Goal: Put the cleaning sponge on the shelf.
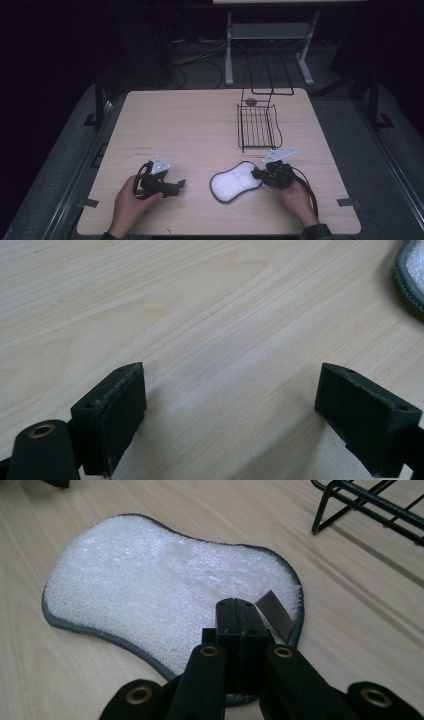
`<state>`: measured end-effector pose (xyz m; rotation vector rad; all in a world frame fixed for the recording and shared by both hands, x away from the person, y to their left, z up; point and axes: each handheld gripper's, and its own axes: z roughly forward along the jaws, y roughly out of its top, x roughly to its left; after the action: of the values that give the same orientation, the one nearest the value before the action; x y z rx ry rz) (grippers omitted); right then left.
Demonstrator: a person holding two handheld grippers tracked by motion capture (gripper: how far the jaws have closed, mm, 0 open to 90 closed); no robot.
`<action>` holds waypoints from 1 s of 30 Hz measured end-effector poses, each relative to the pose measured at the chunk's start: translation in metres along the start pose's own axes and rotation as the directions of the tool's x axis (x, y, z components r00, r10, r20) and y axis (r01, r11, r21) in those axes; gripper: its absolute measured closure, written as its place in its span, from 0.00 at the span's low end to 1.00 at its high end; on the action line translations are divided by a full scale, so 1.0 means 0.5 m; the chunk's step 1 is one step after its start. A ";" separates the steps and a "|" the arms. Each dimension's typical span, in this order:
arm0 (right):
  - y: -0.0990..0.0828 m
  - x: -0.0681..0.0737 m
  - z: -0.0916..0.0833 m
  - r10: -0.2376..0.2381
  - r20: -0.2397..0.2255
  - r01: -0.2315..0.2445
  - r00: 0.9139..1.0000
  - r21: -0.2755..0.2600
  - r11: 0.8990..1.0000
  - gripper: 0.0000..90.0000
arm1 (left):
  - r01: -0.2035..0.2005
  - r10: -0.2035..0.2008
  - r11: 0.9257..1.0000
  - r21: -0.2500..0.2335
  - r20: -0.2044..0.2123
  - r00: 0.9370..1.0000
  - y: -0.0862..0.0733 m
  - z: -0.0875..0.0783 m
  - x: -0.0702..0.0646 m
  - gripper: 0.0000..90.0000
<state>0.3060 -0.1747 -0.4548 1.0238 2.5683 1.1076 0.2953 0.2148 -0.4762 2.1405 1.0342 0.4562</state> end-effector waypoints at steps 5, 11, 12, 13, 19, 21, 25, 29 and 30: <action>-0.005 0.011 -0.005 -0.001 -0.003 0.001 1.000 0.006 1.000 1.00 | 0.000 0.000 1.000 -0.001 -0.001 1.000 0.000 0.000 0.000 0.14; -0.018 0.032 -0.018 -0.010 -0.008 0.010 1.000 0.019 1.000 1.00 | 0.000 0.000 1.000 0.000 0.000 1.000 0.000 0.000 0.000 0.14; -0.022 0.034 -0.019 -0.007 -0.012 0.007 1.000 0.014 1.000 1.00 | 0.000 0.000 1.000 -0.001 -0.001 1.000 0.000 0.000 0.000 0.14; -0.025 0.037 -0.022 0.000 -0.018 0.000 1.000 0.017 1.000 1.00 | 0.000 0.000 1.000 -0.001 0.000 1.000 0.000 0.000 0.000 0.14; -0.040 0.059 -0.037 -0.002 -0.021 0.003 1.000 0.028 1.000 1.00 | 0.000 0.000 1.000 -0.001 0.000 1.000 0.000 0.000 0.000 0.14; -0.045 0.065 -0.042 -0.012 -0.020 0.012 1.000 0.033 0.999 1.00 | 0.000 0.000 1.000 -0.001 0.000 1.000 0.000 0.000 0.000 0.14; -0.055 0.080 -0.051 -0.011 -0.031 0.012 0.999 0.035 0.999 1.00 | 0.001 -0.001 1.000 0.000 0.000 1.000 0.000 0.000 0.000 0.14; -0.064 0.095 -0.057 -0.009 -0.047 0.011 0.999 0.040 0.999 1.00 | 0.000 0.000 1.000 0.000 0.000 1.000 0.000 0.000 0.000 0.14; -0.066 0.096 -0.058 -0.016 -0.046 0.017 0.999 0.039 0.999 1.00 | 0.001 -0.001 1.000 0.000 0.000 1.000 0.000 0.000 0.000 0.14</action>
<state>0.2411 -0.1763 -0.4514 0.9954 2.6400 1.0929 0.2953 0.2147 -0.4762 2.1399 1.0346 0.4560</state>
